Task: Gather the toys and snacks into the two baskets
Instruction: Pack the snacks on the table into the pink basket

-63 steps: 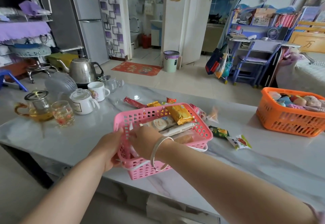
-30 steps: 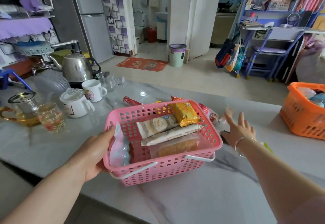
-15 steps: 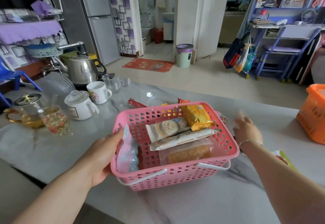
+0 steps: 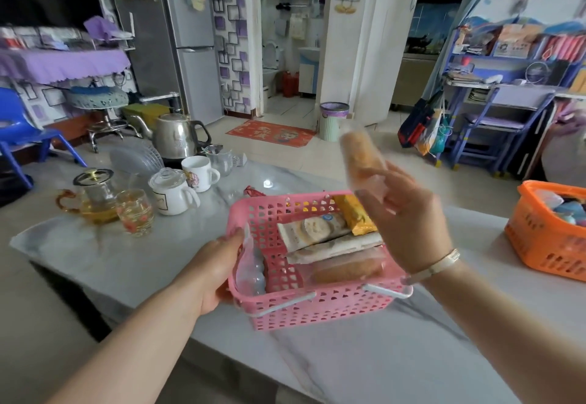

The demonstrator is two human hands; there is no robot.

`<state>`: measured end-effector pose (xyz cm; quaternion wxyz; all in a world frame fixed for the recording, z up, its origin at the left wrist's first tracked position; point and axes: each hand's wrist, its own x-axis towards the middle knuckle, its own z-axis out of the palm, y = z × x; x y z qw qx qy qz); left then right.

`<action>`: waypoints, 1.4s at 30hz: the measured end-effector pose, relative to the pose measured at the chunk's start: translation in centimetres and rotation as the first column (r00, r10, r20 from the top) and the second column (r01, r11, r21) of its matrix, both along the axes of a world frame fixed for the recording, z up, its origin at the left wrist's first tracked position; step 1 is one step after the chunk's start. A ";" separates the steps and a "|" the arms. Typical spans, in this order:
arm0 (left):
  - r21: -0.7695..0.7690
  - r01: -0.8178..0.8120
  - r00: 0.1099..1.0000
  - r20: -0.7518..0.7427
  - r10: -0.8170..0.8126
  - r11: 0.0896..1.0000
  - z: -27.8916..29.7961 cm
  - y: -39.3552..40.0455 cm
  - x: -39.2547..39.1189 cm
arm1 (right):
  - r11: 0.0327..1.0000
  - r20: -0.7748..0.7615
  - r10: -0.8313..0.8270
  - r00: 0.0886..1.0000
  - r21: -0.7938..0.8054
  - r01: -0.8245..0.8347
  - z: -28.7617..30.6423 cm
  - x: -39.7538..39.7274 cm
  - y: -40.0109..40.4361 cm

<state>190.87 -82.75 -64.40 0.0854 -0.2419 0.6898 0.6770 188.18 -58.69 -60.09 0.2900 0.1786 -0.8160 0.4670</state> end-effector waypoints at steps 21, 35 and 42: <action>0.014 -0.231 0.973 0.016 0.231 0.973 -0.4 -6.3 4.5 | 0.499 0.373 0.238 0.897 0.745 -0.443 -4.8 5.9 -17.4; -0.004 -0.391 0.920 0.010 0.391 0.920 -3.3 -12.1 2.6 | 0.249 0.536 0.263 0.802 0.766 -0.593 -7.1 2.4 -23.3; -0.006 -0.419 0.907 0.045 0.419 0.908 -4.5 -14.7 0.1 | 0.635 0.187 0.478 0.858 0.600 -0.486 -8.7 -1.4 -23.7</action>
